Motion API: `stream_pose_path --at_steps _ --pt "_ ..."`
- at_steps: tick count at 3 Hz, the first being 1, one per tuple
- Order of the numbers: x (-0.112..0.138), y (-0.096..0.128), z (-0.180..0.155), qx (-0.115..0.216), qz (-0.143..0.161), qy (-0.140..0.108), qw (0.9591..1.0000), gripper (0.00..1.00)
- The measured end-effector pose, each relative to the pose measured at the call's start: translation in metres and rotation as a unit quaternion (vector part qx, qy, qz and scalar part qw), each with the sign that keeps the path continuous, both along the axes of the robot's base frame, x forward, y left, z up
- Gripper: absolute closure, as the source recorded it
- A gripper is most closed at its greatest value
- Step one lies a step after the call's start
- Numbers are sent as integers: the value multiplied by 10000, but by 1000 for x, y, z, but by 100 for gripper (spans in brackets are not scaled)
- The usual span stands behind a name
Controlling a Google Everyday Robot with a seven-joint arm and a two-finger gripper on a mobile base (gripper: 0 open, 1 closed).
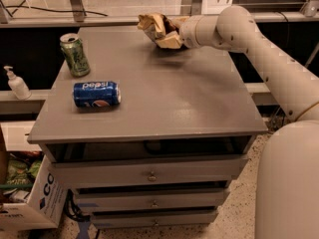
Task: Move brown chip bag near pepsi can
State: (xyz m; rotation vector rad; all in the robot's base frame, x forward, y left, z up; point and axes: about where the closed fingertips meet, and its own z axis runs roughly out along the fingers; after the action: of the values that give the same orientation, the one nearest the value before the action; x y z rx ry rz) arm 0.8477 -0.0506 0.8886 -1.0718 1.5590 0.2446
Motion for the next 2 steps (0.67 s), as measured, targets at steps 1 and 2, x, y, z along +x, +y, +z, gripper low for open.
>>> stream_pose_path --at_steps 1,2 --pt "-7 -3 13 84 112 -213 9997 64" --pt "-17 -4 22 107 264 -383 9989 87"
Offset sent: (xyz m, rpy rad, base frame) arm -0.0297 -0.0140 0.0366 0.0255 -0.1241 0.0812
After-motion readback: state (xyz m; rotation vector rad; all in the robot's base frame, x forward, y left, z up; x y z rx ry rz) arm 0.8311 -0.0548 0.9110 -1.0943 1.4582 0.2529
